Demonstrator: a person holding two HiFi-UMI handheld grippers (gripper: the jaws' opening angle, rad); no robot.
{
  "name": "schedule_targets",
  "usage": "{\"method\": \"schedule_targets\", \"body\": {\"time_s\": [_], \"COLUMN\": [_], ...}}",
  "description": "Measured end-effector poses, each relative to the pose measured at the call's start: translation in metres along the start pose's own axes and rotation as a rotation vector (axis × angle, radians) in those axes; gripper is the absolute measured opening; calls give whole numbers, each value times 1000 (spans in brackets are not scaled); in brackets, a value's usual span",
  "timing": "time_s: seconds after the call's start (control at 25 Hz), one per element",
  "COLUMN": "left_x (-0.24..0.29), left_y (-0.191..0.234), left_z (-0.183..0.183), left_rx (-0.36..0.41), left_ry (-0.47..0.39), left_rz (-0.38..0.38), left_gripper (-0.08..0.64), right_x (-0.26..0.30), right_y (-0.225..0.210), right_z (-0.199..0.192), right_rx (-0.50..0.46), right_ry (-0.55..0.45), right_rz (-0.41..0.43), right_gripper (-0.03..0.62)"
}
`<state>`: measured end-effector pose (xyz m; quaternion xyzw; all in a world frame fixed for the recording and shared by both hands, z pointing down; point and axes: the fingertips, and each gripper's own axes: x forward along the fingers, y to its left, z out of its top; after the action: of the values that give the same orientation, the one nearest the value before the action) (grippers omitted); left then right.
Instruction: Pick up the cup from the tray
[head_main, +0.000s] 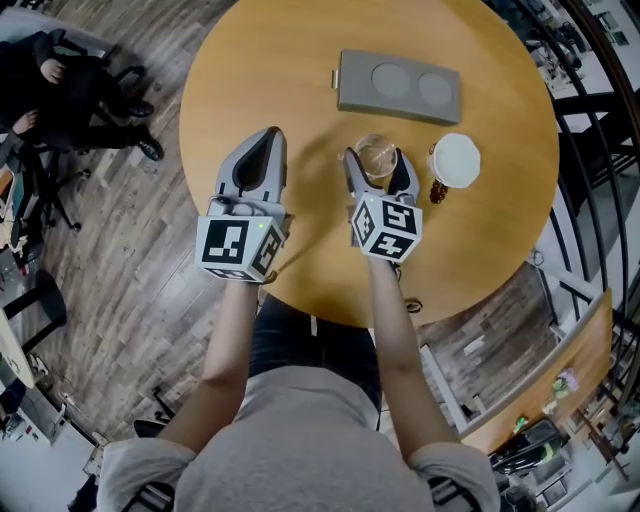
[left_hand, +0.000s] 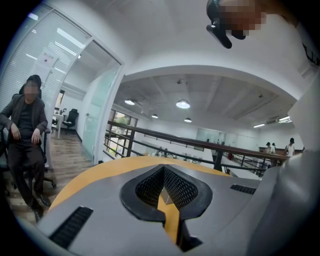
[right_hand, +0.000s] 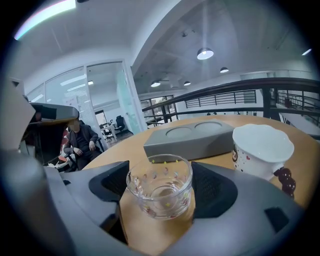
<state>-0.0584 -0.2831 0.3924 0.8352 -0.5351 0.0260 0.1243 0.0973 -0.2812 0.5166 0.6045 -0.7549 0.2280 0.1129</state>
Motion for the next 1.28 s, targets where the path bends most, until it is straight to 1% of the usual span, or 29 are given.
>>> {"method": "schedule_targets", "body": {"time_s": [0.4, 0.84, 1.08, 1.28], "left_x": [-1, 0, -2, -7], "left_y": [4, 5, 6, 6], "left_z": [-5, -8, -8, -7], "left_rx": [-2, -4, -3, -6], "left_ry": [10, 15, 14, 10], "left_rz": [2, -1, 3, 6], "left_gripper": [6, 6, 6, 6], "right_x": [10, 9, 8, -4], "right_y": [-3, 0, 3, 5], "right_z": [-20, -29, -28, -13], "right_rx": [-8, -56, -68, -74], "right_ry": [33, 33, 15, -24], "right_rz": [-15, -11, -24, -25], "right_gripper": [363, 364, 364, 364]}}
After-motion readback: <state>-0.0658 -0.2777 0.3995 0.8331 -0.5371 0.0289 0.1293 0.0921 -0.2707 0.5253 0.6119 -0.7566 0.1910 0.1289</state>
